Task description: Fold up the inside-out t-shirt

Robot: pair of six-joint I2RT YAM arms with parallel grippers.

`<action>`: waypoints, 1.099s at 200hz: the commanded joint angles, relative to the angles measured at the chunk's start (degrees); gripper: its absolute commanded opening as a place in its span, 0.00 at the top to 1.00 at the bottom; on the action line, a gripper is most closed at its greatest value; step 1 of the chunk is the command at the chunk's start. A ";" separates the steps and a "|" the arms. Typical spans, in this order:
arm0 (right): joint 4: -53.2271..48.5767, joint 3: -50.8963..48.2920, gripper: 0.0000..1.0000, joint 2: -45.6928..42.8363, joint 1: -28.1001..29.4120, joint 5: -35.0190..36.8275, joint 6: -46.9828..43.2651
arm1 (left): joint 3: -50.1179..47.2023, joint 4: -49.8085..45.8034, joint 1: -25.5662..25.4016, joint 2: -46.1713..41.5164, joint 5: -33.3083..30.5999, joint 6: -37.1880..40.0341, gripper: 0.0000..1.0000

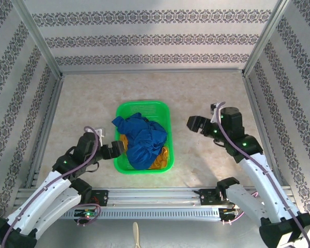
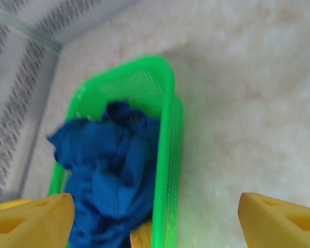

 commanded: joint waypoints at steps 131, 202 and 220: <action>-17.57 24.47 0.14 13.00 -15.23 8.62 -7.96 | 45.88 37.39 -17.39 73.45 2.96 -4.03 0.01; -9.50 17.63 0.21 19.71 0.82 8.83 -2.96 | 24.71 31.83 -11.17 45.98 -4.66 -7.72 0.01; -4.94 15.99 0.21 23.73 8.77 11.94 0.72 | 20.36 27.87 -8.04 39.40 -6.75 -8.76 0.01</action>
